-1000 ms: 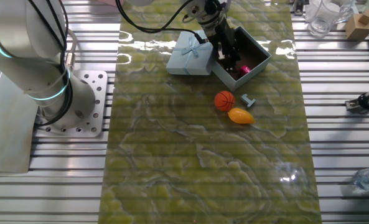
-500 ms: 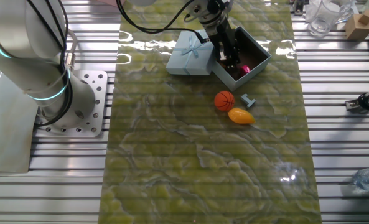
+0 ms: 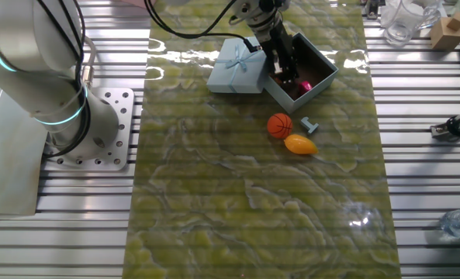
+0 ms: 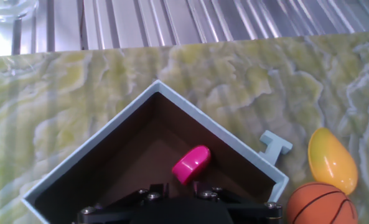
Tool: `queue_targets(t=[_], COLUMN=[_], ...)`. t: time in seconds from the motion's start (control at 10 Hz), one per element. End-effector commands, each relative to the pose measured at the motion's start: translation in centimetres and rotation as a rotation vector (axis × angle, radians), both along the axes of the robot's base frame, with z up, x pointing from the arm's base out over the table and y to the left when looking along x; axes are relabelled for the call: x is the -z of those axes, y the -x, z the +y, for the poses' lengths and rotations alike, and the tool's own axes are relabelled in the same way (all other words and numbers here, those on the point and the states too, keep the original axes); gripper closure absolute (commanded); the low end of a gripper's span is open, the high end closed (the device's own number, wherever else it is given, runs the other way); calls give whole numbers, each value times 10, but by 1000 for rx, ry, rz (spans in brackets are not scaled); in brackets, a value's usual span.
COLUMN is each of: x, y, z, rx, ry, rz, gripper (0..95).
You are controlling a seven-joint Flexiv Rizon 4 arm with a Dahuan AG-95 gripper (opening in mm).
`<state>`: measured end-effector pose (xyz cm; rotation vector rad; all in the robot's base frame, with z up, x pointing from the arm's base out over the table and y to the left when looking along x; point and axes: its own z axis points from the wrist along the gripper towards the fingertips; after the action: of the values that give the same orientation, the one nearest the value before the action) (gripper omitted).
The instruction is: Take everything out of the gift box
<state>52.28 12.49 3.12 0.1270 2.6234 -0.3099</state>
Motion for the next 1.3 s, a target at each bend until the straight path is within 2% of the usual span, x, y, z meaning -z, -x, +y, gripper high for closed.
queue_targets(t=[0.1,0.2,0.3,0.4,0.5,0.6,0.7,0.9,1.0,1.1,1.2,1.3], x=[-4,-4,-4,-4,-4,-4,-4,-4,-4,-4,-4,-4], y=[3,3,3,3,3,3,3,3,3,3,3,3], z=[0,0,0,0,0,0,0,0,0,0,0,0], rx=[-7,-10,-19,-47,-88,-144,-182,-244,-296,-326,-323,-314], ry=[29,31,34,45,55,44,40,84,105,86,48,24], rz=[-8,-9,-15,-6,30,80,98,134,176,238,278,305], gripper=[570,570,760,760,760,760,760,760,760,760,760,760])
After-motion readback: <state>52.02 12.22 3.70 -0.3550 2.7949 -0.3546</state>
